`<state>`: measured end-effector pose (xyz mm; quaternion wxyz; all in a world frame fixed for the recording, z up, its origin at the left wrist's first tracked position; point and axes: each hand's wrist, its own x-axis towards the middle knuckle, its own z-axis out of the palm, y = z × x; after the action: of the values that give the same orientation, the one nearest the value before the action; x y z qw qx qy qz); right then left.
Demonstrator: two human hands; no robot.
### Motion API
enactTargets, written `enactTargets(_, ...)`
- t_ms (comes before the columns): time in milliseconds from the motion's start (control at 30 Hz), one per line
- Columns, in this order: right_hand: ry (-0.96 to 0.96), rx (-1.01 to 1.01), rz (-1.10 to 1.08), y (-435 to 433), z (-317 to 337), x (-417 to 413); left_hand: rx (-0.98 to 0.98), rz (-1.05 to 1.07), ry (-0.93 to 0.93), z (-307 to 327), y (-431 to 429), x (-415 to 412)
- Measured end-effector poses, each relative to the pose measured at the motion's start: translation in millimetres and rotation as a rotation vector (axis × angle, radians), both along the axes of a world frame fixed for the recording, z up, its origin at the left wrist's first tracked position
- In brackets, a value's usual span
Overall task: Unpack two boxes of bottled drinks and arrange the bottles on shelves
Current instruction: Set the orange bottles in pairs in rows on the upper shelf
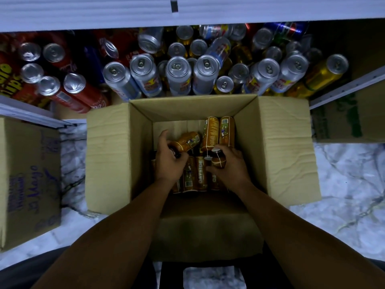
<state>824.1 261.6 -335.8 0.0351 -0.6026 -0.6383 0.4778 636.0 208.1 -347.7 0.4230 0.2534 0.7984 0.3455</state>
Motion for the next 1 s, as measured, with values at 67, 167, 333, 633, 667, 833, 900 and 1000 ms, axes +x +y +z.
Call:
enactTargets(67, 0.009, -0.022, -0.036, -0.1, 3.4, 1.4, 0.006, 0.009, -0.001, 6.9, -2.0, -2.2)
enactTargets(167, 0.119, -0.033, -0.095, 0.6, 13.0, 4.0, 0.019, 0.023, -0.019, 22.1, -6.0, -5.1)
enactTargets(333, 0.261, 0.015, -0.185, 4.7, 42.3, 8.7, 0.051, 0.044, 0.032, 55.3, -10.7, -9.7)
enactTargets(633, 0.522, -0.049, -0.33, -3.3, 104.8, 13.7, 0.239, 0.066, -0.094, 121.1, -18.9, -9.4)
enactTargets(667, 0.555, -0.063, -0.343, -2.8, 111.9, 14.0, 0.264, 0.071, -0.135, 127.7, -19.2, -9.3)
enactTargets(833, 0.629, -0.105, -0.353, 2.5, 133.0, 10.9, 0.337, 0.056, -0.267, 147.6, -19.9, -11.7)
enactTargets(900, 0.641, -0.12, -0.352, 7.2, 137.6, 6.2, 0.343, 0.064, -0.305, 153.8, -16.7, -13.6)
enactTargets(1000, 0.649, -0.137, -0.347, 13.7, 147.3, -3.7, 0.328, 0.107, -0.336, 165.8, -9.3, -16.4)
